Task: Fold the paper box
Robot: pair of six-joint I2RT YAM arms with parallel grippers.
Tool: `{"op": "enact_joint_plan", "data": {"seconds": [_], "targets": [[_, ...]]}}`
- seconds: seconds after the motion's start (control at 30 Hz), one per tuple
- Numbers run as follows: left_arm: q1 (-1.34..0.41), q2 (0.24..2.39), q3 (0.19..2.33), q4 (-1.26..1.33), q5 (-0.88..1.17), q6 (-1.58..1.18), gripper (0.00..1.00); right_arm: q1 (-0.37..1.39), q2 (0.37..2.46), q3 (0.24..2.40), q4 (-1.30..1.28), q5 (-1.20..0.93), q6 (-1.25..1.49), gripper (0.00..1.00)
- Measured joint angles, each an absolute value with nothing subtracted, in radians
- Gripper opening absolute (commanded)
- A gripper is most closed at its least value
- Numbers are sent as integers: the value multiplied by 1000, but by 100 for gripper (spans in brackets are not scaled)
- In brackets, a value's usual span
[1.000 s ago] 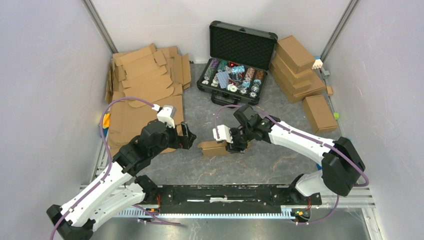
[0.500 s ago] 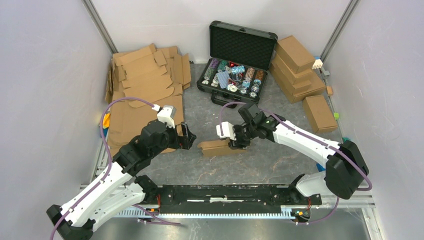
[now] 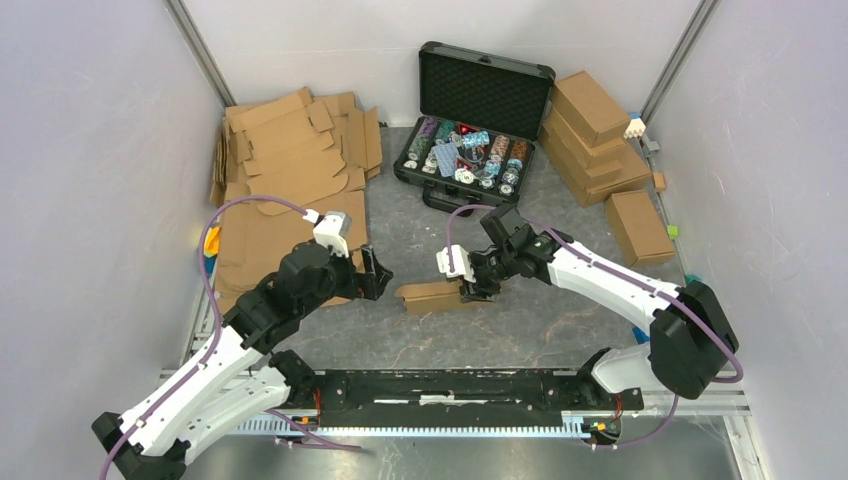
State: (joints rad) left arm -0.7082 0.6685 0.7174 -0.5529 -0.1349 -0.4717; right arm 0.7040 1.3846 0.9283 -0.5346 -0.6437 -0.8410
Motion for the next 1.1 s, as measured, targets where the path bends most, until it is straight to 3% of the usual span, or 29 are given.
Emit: {"op": "enact_joint_plan", "data": {"seconds": [0.3, 0.4, 0.57, 0.7, 0.83, 0.97, 1.1], "targets": [[-708, 666, 717, -554, -126, -469, 98, 704, 1387, 925, -534, -671, -863, 50], [-708, 661, 717, -555, -126, -467, 98, 704, 1387, 925, -529, -673, -863, 35], [-708, 659, 717, -566, -126, -467, 98, 702, 1387, 925, -523, -673, -863, 33], [-708, 659, 717, -570, -104, -461, 97, 700, 1386, 916, -491, -677, -839, 25], [-708, 662, 691, -527, -39, -435, 92, 698, 1386, 905, -436, -688, -773, 28], [-708, 691, 664, -487, 49, -414, 78, 697, 1386, 897, -408, -703, -734, 31], [-708, 738, 663, -459, 116, -385, 75, 695, 1383, 891, -402, -700, -729, 30]]}}
